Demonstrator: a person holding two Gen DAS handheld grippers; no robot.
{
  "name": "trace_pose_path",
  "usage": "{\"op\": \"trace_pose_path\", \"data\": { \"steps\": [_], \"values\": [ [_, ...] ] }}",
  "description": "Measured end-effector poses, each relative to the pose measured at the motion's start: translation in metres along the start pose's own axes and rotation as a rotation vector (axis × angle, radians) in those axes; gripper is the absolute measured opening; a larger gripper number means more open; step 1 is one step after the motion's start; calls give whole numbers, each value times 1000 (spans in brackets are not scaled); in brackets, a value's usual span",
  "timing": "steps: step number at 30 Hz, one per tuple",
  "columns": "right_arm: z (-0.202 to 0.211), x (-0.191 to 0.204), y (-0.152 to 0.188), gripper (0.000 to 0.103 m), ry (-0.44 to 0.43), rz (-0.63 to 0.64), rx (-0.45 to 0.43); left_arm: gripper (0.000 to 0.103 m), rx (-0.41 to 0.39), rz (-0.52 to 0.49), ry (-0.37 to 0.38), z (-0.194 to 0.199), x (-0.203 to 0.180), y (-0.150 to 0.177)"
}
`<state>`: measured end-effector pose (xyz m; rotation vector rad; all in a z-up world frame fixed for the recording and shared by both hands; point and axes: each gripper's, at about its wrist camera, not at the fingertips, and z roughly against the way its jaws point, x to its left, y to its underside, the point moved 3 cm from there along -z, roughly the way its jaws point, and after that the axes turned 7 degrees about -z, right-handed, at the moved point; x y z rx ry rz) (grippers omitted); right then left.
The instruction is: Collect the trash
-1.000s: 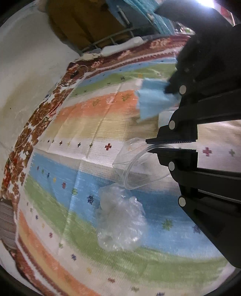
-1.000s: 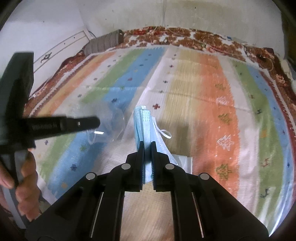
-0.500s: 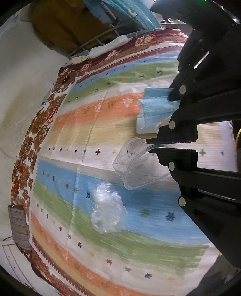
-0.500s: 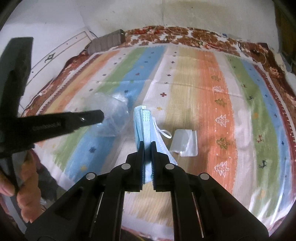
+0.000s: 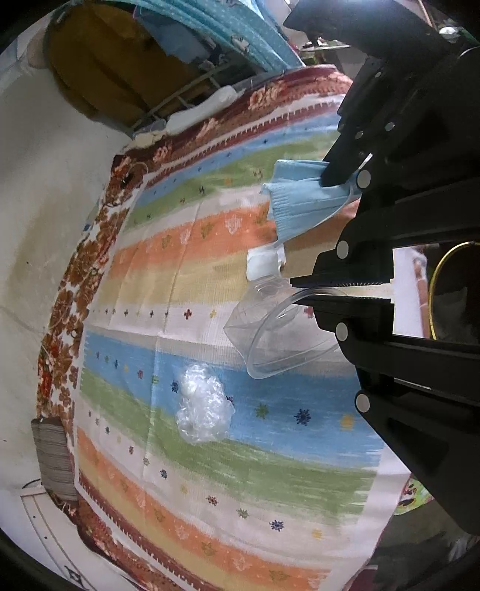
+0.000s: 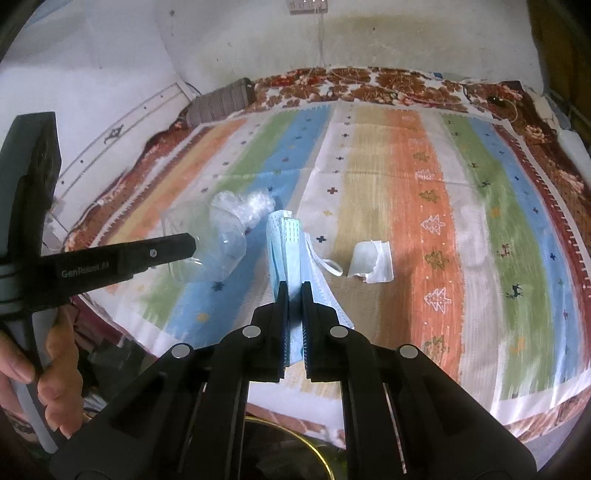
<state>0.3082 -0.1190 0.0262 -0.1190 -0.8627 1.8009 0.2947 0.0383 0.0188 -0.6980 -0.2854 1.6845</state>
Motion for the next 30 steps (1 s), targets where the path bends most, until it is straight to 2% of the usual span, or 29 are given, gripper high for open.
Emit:
{"op": "trace_pose_path", "data": {
  "steps": [9,21,25,30],
  "values": [
    [29,-1,22,6,3,-13,4,3,-6,-3,42,26,-7,23],
    [62,8,58,6,-19,-13,-30,3,-67,-7,129,71,-15,50],
    [71,6,71,6,21,-29,-62,3,-99,-43,154,86,-24,63],
    [80,12,86,6,-6,-25,-71,3,-128,-106,158,94,-30,94]
  ]
}}
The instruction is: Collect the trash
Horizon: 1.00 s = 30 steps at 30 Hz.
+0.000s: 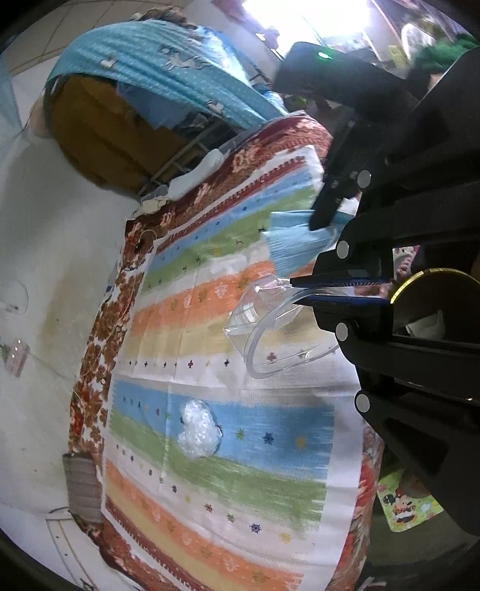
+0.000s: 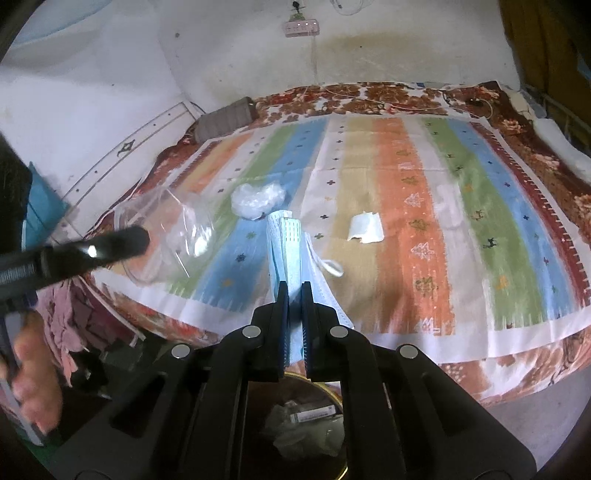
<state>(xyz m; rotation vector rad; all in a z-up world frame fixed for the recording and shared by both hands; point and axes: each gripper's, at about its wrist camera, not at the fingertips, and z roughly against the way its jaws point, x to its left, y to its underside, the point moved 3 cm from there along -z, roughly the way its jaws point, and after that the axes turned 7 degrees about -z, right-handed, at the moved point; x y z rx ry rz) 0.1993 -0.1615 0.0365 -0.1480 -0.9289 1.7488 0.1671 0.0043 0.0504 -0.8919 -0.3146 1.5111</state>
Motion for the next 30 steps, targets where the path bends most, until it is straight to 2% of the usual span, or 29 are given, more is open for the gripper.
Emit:
{"op": "trace_pose_path", "data": {
  "steps": [2,6,12,20,25,30],
  "values": [
    [1,3,10,6,-3,7,8,3,21,6,-18,-2,4,17],
    [4,7,26,6,-13,11,20,3,57,23,-34,-2,10,30],
    [4,12,46,6,-9,17,48,3,54,28,-23,5,7,47],
    [1,12,72,6,5,13,91,3,123,18,-7,-4,-6,83],
    [-6,6,90,6,18,-8,138,3,159,48,-10,-8,-5,100],
    [-17,-3,114,6,35,-48,207,3,201,79,-66,-13,2,120]
  ]
}}
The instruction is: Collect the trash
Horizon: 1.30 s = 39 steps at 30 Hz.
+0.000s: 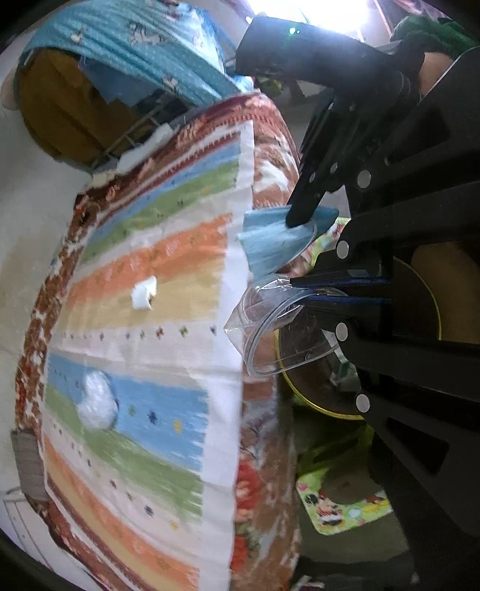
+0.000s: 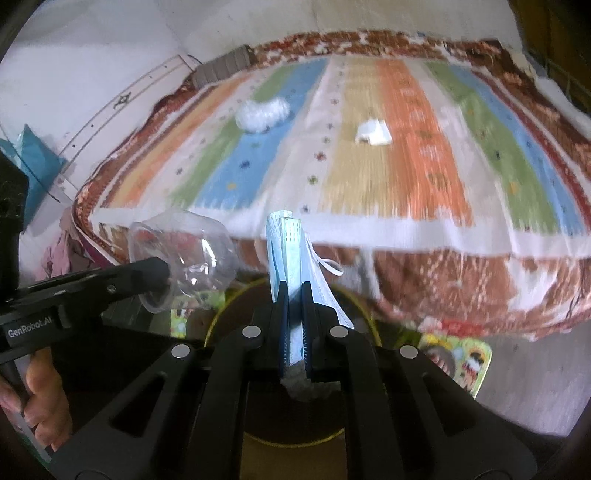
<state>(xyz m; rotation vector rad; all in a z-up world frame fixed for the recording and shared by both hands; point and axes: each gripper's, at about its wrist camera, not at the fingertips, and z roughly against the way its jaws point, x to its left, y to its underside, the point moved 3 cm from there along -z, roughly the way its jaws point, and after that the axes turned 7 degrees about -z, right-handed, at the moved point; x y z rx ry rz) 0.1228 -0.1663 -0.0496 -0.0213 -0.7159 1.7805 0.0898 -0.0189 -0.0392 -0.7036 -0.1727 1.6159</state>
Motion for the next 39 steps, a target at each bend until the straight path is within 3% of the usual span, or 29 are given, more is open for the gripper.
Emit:
{"op": "trace_pose_path", "data": {
  "steps": [13,26,28,30,39],
  "values": [
    [-37,-11,41,6,24,-55,172,3,160,87,-44,-37,11,33],
    [-70,-25,48,6,55,-130,262,3,248,189,-53,-70,25,37],
    [-73,-30,47,12,72,-144,266,4,249,211,-47,-74,27,35],
    [-75,-34,46,25,83,-160,267,11,240,223,-61,-74,30,33],
    [-71,-33,40,36,89,-141,238,16,176,231,-55,-56,37,20]
  ]
}}
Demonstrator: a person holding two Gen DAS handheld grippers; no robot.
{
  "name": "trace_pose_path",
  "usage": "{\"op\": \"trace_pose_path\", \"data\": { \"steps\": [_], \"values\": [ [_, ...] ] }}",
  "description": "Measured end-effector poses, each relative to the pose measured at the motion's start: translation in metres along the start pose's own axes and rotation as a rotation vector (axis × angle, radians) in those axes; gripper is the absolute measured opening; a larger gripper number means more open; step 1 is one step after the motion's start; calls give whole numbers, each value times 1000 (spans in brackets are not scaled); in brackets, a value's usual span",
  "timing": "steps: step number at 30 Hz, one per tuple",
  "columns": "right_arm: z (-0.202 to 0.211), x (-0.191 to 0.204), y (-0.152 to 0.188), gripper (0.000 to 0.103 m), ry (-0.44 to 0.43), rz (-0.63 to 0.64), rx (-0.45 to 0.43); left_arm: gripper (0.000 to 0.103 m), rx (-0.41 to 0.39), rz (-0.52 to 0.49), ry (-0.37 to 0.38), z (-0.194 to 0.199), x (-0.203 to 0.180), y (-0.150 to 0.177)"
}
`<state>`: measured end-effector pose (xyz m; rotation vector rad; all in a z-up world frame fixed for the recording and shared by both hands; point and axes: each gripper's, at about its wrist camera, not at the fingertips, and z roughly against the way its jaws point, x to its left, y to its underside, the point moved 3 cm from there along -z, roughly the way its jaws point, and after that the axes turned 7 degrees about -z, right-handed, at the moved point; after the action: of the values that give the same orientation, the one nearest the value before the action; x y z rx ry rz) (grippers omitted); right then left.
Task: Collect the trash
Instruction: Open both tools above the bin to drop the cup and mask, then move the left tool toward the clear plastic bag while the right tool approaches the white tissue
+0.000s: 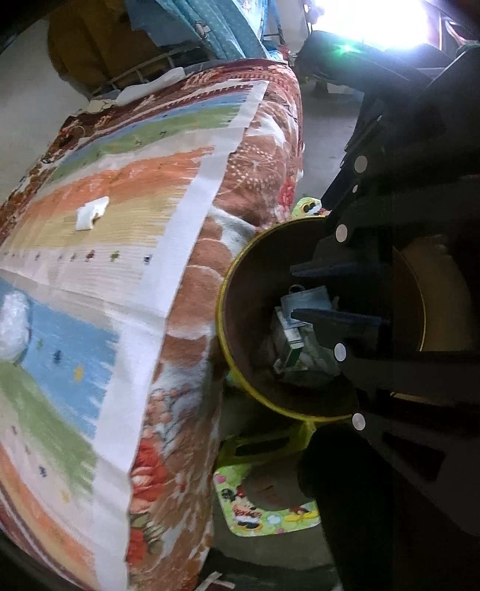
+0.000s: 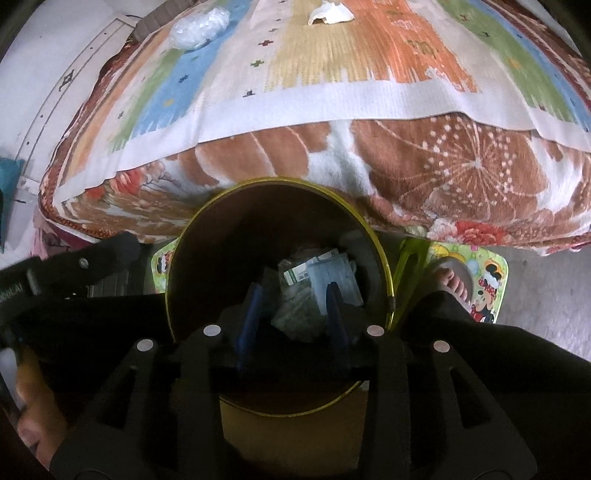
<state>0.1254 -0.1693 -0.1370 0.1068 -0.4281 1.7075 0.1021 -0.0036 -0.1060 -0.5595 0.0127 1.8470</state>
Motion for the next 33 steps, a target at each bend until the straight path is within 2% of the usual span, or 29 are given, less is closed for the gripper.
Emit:
{"op": "trace_pose_path", "data": {
  "steps": [4,8,9,11,14,17,18,24,29,33],
  "values": [
    [11,3,-6,42,13,33,-42,35,-88,-55,-3,25,-4,-10],
    [27,7,-14,45,24,73,-96,40,-142,-97,-40,38,-8,-19],
    [33,9,-15,48,17,81,-112,42,-147,-95,-40,40,-8,-21],
    [48,16,-18,55,-19,101,-153,55,-168,-79,-33,45,-4,-25],
    [64,24,-25,57,-16,141,-211,60,-179,-62,-32,50,2,-30],
    [74,24,-36,60,-24,144,-240,66,-172,-28,26,55,7,-35],
    [77,25,-39,61,-25,146,-245,66,-183,-18,24,58,9,-38],
    [93,36,-62,69,-31,188,-293,79,-269,-70,-101,70,0,-57],
    [99,46,-74,77,-36,233,-321,88,-284,-82,-120,72,1,-64],
    [106,50,-79,80,-34,238,-369,89,-338,-88,-158,84,4,-74]
  ]
}}
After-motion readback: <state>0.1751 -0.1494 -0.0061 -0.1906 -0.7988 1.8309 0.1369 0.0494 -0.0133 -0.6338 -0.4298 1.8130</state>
